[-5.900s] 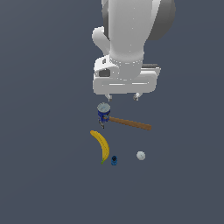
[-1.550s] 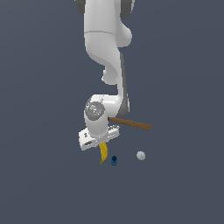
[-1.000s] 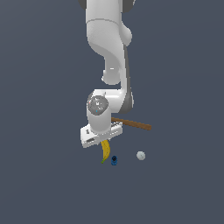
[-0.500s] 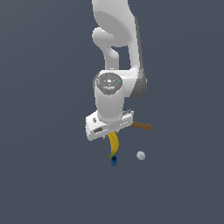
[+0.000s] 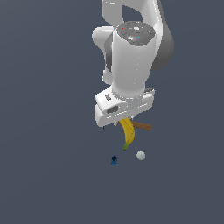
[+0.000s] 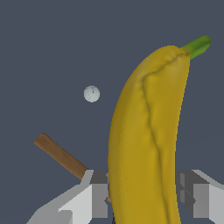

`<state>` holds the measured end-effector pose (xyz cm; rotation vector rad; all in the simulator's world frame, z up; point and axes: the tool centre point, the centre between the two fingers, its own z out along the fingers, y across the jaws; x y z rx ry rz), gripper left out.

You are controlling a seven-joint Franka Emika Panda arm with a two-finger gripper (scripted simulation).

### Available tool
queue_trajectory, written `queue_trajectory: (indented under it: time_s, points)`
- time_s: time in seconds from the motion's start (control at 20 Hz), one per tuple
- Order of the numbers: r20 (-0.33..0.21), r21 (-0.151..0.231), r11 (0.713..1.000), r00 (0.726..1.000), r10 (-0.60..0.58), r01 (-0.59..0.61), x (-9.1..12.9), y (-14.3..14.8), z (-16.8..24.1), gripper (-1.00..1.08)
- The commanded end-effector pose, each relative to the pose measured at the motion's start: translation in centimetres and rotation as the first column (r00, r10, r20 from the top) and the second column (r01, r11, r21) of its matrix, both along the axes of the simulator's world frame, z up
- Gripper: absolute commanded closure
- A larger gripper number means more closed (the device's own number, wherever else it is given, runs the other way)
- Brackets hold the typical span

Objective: Pick up a designated object from a clutter of objects.

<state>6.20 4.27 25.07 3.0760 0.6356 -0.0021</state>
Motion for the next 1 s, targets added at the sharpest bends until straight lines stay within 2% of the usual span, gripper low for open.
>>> queue_trajectory:
  time_s: [0.0, 0.5, 0.95]
  points:
    - [0.001, -0.001, 1.000, 1.000, -0.001, 0.001, 0.1, 1.2, 2.9, 1.08]
    - [0.001, 0.000, 1.000, 1.000, -0.001, 0.001, 0.8, 5.4, 12.3, 1.08]
    - [0.001, 0.001, 1.000, 1.000, -0.001, 0.001, 1.4, 7.3, 16.6, 1.08]
